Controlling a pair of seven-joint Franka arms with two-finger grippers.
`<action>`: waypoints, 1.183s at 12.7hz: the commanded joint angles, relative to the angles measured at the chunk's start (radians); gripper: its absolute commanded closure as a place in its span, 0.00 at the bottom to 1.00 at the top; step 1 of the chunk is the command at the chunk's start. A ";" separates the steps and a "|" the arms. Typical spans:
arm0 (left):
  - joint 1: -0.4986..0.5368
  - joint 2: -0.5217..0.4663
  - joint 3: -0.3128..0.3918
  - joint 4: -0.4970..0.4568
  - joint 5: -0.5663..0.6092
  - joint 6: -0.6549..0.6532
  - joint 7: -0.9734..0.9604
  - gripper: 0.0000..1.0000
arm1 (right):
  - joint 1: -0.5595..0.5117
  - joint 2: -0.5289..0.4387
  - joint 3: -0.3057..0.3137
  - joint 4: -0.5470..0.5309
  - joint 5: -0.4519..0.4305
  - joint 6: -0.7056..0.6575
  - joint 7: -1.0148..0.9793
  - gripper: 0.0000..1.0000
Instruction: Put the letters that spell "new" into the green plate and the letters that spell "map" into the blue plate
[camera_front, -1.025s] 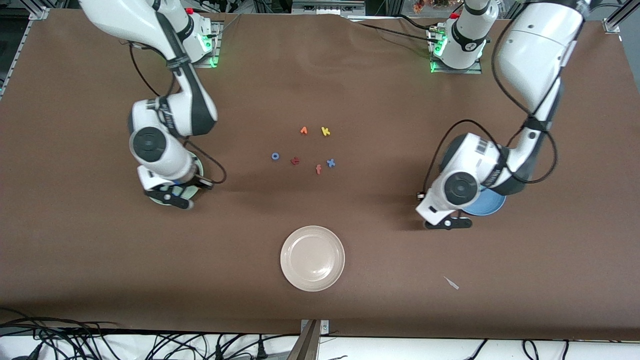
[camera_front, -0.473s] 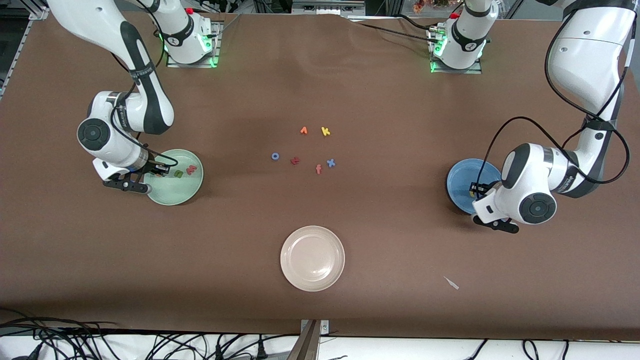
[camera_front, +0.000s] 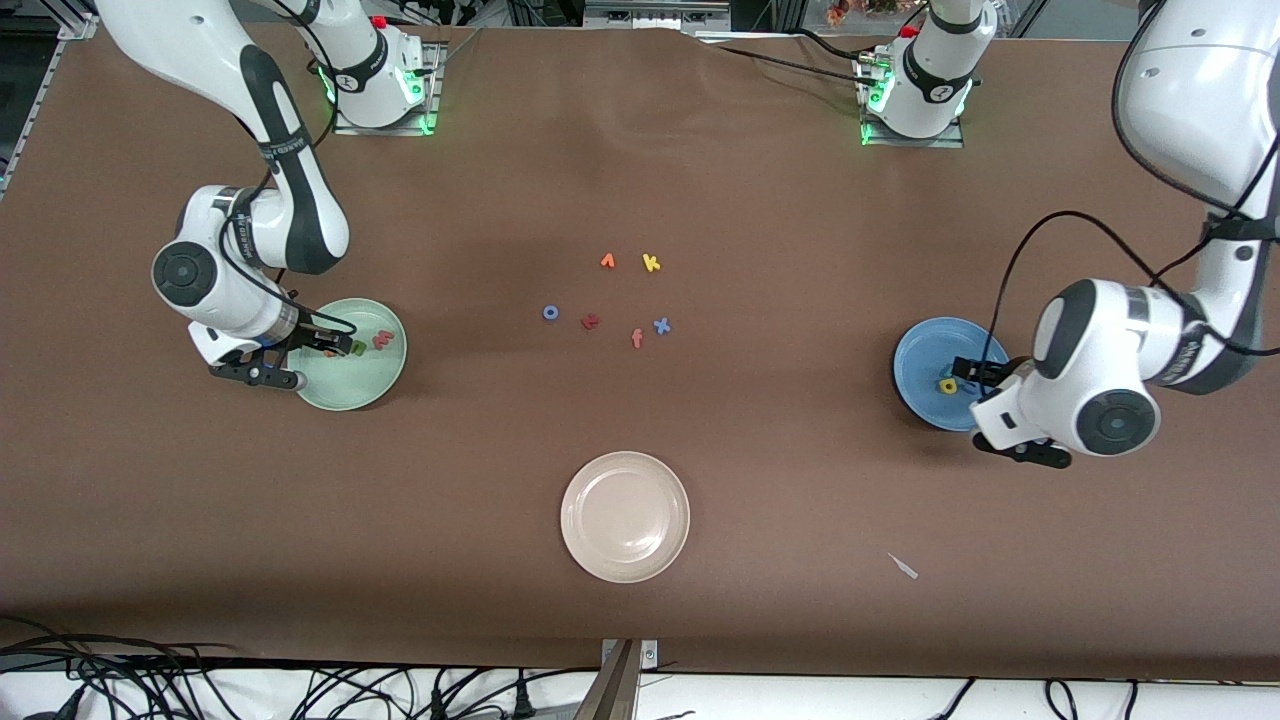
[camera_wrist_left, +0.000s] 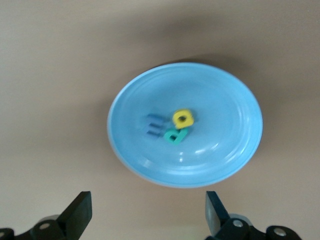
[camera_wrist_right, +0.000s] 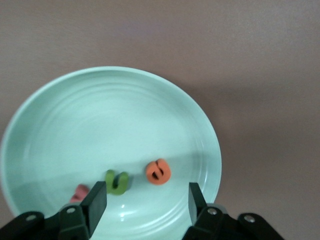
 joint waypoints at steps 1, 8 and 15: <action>0.015 -0.044 0.000 0.065 -0.019 -0.112 0.010 0.00 | -0.002 -0.040 0.001 0.188 0.022 -0.275 -0.041 0.21; -0.072 -0.515 0.248 -0.300 -0.172 0.151 -0.057 0.00 | -0.039 -0.085 -0.024 0.580 0.008 -0.656 -0.230 0.00; -0.185 -0.727 0.269 -0.271 -0.218 0.040 -0.065 0.00 | -0.459 -0.264 0.408 0.627 -0.166 -0.791 -0.246 0.00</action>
